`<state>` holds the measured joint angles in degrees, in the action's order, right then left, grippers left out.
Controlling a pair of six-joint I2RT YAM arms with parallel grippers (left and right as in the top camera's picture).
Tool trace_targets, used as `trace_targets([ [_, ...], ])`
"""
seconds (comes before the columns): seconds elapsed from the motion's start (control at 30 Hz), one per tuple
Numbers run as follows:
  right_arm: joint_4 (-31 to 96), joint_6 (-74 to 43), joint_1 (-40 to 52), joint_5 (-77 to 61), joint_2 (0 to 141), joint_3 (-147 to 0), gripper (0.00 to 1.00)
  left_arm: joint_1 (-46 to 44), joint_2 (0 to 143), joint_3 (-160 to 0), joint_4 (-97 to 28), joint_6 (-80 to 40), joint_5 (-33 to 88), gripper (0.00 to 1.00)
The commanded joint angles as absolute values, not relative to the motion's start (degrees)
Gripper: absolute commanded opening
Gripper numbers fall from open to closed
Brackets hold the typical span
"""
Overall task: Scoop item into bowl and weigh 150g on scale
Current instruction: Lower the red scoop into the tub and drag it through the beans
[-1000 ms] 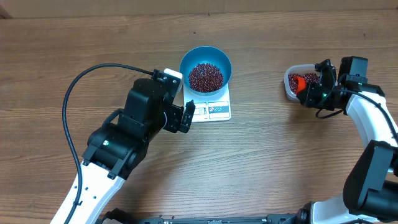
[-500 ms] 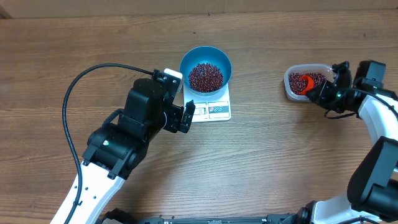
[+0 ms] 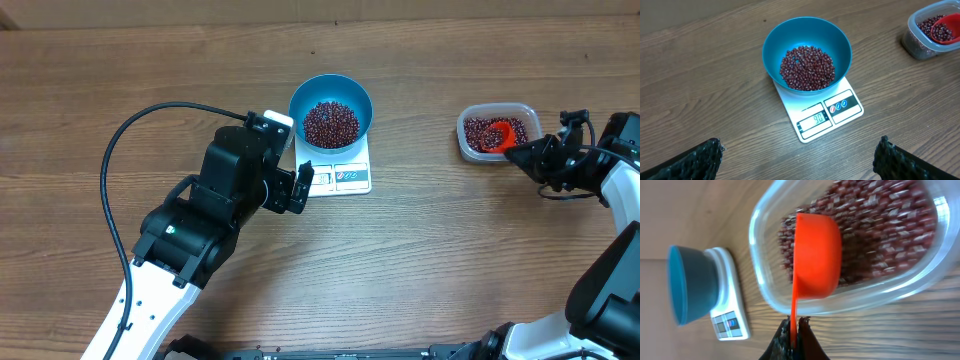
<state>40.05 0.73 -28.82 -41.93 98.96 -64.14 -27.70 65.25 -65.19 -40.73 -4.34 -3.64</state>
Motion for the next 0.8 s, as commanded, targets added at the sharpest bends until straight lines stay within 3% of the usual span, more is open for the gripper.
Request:
trace_targets([
  [0.0,40.01,3.51,-28.53,-32.77,99.15,-63.75,0.04,-27.40,64.49,-65.28,-40.56,-4.73,-3.14,0.99],
  [0.13,39.81,3.46,-26.74,-25.08,99.15,-63.75,0.04,-27.40,64.51,-65.28,-40.53,-4.73,-3.11,0.99],
  [0.77,37.74,1.67,-19.99,-25.10,99.22,-63.70,0.04,-27.40,64.51,-65.28,-40.56,-4.73,-3.14,1.00],
])
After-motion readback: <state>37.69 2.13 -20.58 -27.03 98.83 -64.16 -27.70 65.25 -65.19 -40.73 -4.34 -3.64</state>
